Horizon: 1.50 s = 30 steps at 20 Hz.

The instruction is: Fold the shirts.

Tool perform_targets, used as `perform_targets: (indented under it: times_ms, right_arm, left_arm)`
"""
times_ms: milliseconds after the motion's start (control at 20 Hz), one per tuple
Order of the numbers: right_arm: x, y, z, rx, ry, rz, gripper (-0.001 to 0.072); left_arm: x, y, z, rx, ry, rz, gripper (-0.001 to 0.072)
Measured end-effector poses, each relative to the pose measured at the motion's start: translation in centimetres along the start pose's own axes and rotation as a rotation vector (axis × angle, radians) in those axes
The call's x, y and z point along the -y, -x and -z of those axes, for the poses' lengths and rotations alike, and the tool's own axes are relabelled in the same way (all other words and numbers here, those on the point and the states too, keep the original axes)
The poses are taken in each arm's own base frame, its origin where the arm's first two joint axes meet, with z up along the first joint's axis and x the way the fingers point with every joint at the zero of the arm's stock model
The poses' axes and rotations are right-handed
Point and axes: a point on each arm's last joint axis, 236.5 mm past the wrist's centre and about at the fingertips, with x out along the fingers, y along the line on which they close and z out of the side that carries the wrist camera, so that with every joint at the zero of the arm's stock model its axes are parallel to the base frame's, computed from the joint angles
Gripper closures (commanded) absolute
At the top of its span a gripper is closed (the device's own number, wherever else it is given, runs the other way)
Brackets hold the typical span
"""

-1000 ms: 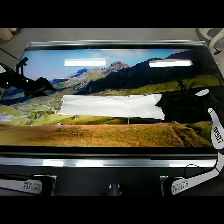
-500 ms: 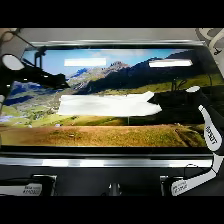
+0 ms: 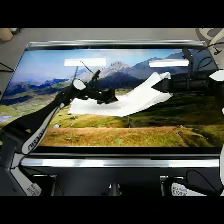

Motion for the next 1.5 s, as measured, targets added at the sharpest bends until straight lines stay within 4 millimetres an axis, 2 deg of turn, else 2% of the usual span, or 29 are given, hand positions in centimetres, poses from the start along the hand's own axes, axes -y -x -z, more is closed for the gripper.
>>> perform_targets:
  times_ms: [150, 350, 450, 550, 600, 700, 800, 900, 950, 1050, 1150, 1200, 1250, 1350, 1400, 1500]
  right_arm:
    - [-2.7, 2.3, 0.4, -0.017, 0.049, 0.016, 0.0692]
    - [-5.5, 4.7, 0.4, 0.006, 0.087, 0.036, 0.0692]
    - [-6.1, 5.2, 0.3, 0.015, 0.089, 0.045, 0.0692]
    - [-6.5, 4.8, -0.1, 0.027, 0.089, 0.048, 0.0692]
    - [-6.8, 4.1, -0.3, 0.031, 0.089, 0.043, 0.0692]
    - [-7.4, 1.3, -0.8, 0.029, 0.087, 0.025, 0.0692]
    - [-8.3, -2.9, -0.5, 0.003, 0.086, -0.009, 0.0691]
    - [-9.3, -8.0, 0.4, -0.032, 0.067, -0.049, 0.0673]
    - [-10.0, -11.0, 1.0, -0.047, 0.046, -0.075, 0.0585]
    - [-11.3, -16.7, 2.6, -0.065, -0.004, -0.126, 0.0305]
    - [-12.8, -21.2, 4.1, -0.063, -0.067, -0.187, 0.0098]
    - [-13.3, -22.7, 4.6, -0.059, -0.092, -0.216, 0.0040]
    - [-13.6, -23.7, 4.8, -0.047, -0.110, -0.241, 0.0035]
    - [-13.5, -24.0, 4.3, -0.020, -0.120, -0.280, 0.0036]
    - [-13.1, -23.5, 3.9, -0.014, -0.116, -0.293, 0.0037]
    - [-11.3, -21.1, 2.4, 0.006, -0.095, -0.299, 0.0037]
  left_arm:
    - [0.9, -4.2, 2.7, -0.057, 0.075, 0.070, 0.0681]
    - [2.6, -8.3, 6.5, -0.117, 0.106, 0.115, 0.0682]
    - [3.7, -8.7, 6.8, -0.114, 0.084, 0.141, 0.0682]
    - [4.2, -7.2, 4.8, -0.060, 0.040, 0.151, 0.0683]
    - [4.3, -5.7, 3.3, -0.027, 0.008, 0.143, 0.0683]
    - [3.8, -0.7, -0.9, 0.066, -0.068, 0.098, 0.0683]
    - [3.1, 5.7, -4.4, 0.148, -0.134, 0.037, 0.0682]
    - [2.5, 13.4, -7.4, 0.248, -0.192, -0.033, 0.0682]
    - [2.6, 17.0, -8.2, 0.292, -0.217, -0.062, 0.0682]
    - [3.6, 23.8, -8.5, 0.370, -0.266, -0.106, 0.0682]
    - [5.1, 29.2, -7.8, 0.438, -0.321, -0.156, 0.0682]
    - [5.8, 31.1, -7.2, 0.463, -0.349, -0.179, 0.0682]
    - [6.5, 32.8, -6.7, 0.489, -0.376, -0.202, 0.0682]
    - [7.2, 35.2, -5.7, 0.520, -0.413, -0.247, 0.0681]
    - [7.5, 35.9, -5.2, 0.527, -0.426, -0.262, 0.0681]
    - [7.6, 36.6, -4.4, 0.524, -0.437, -0.281, 0.0681]
